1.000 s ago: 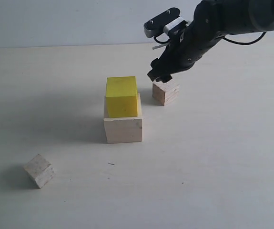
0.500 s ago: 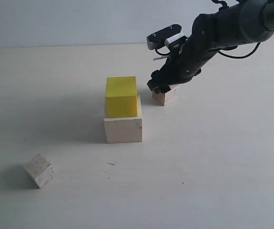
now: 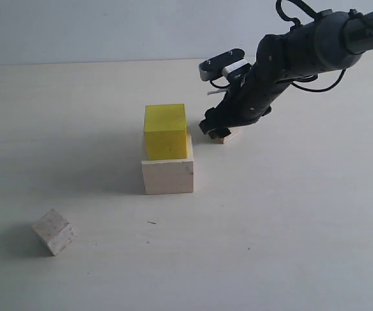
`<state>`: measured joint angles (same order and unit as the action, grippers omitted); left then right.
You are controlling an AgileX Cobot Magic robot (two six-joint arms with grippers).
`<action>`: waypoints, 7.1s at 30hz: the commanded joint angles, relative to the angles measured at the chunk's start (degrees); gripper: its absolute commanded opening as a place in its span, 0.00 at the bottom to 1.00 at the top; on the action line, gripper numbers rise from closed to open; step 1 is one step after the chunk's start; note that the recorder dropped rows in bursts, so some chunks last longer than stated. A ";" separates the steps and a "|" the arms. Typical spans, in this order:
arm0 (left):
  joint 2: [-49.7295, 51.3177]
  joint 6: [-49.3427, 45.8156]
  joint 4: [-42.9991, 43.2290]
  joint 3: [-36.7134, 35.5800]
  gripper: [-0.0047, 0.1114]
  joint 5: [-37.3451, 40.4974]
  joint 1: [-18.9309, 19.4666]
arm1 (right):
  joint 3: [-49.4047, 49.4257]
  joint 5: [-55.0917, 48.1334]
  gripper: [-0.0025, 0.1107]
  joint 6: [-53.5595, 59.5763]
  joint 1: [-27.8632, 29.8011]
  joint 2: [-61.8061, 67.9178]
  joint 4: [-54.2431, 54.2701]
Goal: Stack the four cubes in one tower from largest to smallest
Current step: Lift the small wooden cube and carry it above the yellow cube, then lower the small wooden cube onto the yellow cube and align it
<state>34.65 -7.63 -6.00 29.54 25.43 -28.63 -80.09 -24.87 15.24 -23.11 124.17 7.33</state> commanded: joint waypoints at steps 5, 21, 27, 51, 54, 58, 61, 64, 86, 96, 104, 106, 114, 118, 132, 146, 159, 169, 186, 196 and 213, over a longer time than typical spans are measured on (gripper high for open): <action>0.06 -0.42 -0.12 -0.20 0.04 -0.88 0.06 | -1.02 1.08 0.63 0.18 0.23 -0.23 0.18; 0.06 -0.44 -0.48 -0.20 0.04 -0.88 0.06 | -1.02 -15.36 0.02 -9.28 0.13 -12.10 -0.05; 0.06 -0.44 -1.84 -0.20 0.04 -0.88 0.06 | -1.02 -28.29 0.02 -15.24 -1.49 -30.44 2.37; 0.06 -0.31 -2.72 -0.20 0.04 -1.64 0.06 | -3.78 -26.15 0.02 -28.85 -17.03 -30.39 2.19; -0.04 -0.31 -3.21 -0.20 0.04 -1.63 0.06 | -6.98 -29.14 0.02 -32.98 -18.79 -28.82 -0.64; -0.04 -0.31 -3.33 -0.20 0.04 -1.63 0.06 | -11.48 -31.38 0.02 -38.66 -21.48 -26.54 -5.89; -0.04 -0.31 -3.43 -0.20 0.04 -1.63 0.06 | -15.39 -34.89 0.02 -42.13 -22.85 -23.71 -9.64; -0.04 -0.31 -3.43 -0.20 0.04 -1.63 0.06 | -18.19 -38.27 0.02 -44.74 -22.85 -20.68 -11.43; -0.16 -0.31 -5.01 -0.20 0.04 -1.33 0.06 | -19.20 -38.00 0.02 -56.77 -22.85 -14.11 -17.52; -0.16 -0.31 -5.01 -0.20 0.04 -1.33 0.06 | -19.20 -37.52 0.02 -60.87 -22.85 -14.11 -17.42; -0.16 -0.31 -5.12 -0.20 0.04 -1.33 0.06 | -19.20 -37.76 0.02 -61.70 -22.85 -14.11 -19.00; -0.16 -0.31 -5.12 -0.20 0.04 -1.33 0.06 | -19.20 -37.90 0.02 -61.70 -22.85 -14.11 -20.04; -0.16 -0.31 -5.12 -0.20 0.04 -1.44 0.06 | -19.20 -37.12 0.02 -60.23 -22.85 -12.37 -20.84; -0.16 -0.31 -5.12 -0.20 0.04 -1.44 0.06 | -19.20 -36.70 0.02 -60.23 -22.85 -12.37 -20.60; -0.16 -0.31 -5.12 -0.20 0.04 -1.44 0.06 | -19.20 -37.03 0.02 -61.83 -24.20 -11.94 -21.63; -0.16 -0.31 -5.33 -0.20 0.04 -1.55 0.06 | -19.20 -38.58 0.02 -63.23 -24.20 -11.30 -21.26; -0.16 -0.31 -5.33 -0.20 0.04 -1.55 0.06 | -19.20 -37.73 0.02 -63.23 -24.20 -10.35 -21.24; -0.16 -0.31 -5.33 -0.20 0.04 -1.55 0.06 | -19.20 -37.94 0.02 -63.23 -24.20 -10.35 -20.63; -0.16 -0.31 -5.33 -0.20 0.04 -1.55 0.06 | -19.20 -37.84 0.02 -62.78 -24.20 -10.35 -18.74; -0.16 -0.31 -5.33 -0.20 0.04 -1.55 0.06 | -19.20 -38.49 0.08 -62.78 -24.20 -10.35 -18.73; -0.16 -0.31 -5.33 -0.20 0.04 -1.55 0.06 | -19.20 -38.49 0.55 -62.78 -24.20 -10.35 -17.40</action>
<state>34.65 -8.08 -10.68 29.54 24.46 -28.63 -99.23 -63.24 -47.68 -47.21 113.41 -11.41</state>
